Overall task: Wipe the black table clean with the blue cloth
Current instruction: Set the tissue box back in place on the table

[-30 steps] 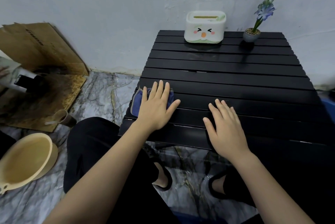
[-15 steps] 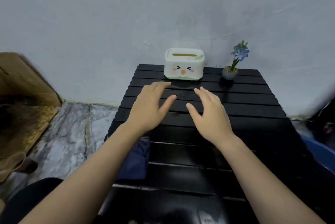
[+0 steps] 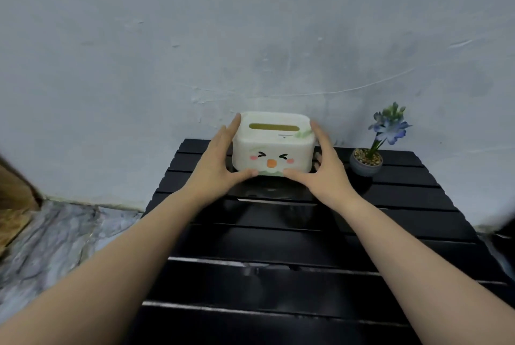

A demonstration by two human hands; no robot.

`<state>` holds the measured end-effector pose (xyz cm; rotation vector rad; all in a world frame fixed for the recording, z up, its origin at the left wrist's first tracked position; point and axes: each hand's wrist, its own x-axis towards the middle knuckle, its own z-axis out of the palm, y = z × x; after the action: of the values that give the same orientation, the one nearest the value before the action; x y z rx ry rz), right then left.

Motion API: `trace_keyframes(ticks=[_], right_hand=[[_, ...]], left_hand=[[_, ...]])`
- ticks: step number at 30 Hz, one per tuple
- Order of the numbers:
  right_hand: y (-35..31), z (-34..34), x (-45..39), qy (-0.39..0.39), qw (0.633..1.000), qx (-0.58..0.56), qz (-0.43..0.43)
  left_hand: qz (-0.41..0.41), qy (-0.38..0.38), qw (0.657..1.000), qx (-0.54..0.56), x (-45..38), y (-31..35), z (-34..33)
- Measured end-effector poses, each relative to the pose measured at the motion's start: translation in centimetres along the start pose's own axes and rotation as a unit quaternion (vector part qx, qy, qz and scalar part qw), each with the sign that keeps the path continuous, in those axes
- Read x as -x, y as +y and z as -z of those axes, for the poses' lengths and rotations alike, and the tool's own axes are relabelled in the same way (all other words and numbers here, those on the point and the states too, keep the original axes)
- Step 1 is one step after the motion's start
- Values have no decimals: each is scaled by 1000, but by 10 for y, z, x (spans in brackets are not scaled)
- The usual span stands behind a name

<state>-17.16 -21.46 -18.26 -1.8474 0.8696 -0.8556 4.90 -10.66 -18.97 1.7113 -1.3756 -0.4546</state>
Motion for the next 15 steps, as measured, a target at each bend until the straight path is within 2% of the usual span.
trace_keyframes(ticks=[4,15], right_hand=[[10,-5,-12,20,999,-25,14],[-24,-3,45,41,996,-73,35]], left_hand=[[0,20,997,75,-8,-13,-9],[-18,71,994,77,52,26,3]])
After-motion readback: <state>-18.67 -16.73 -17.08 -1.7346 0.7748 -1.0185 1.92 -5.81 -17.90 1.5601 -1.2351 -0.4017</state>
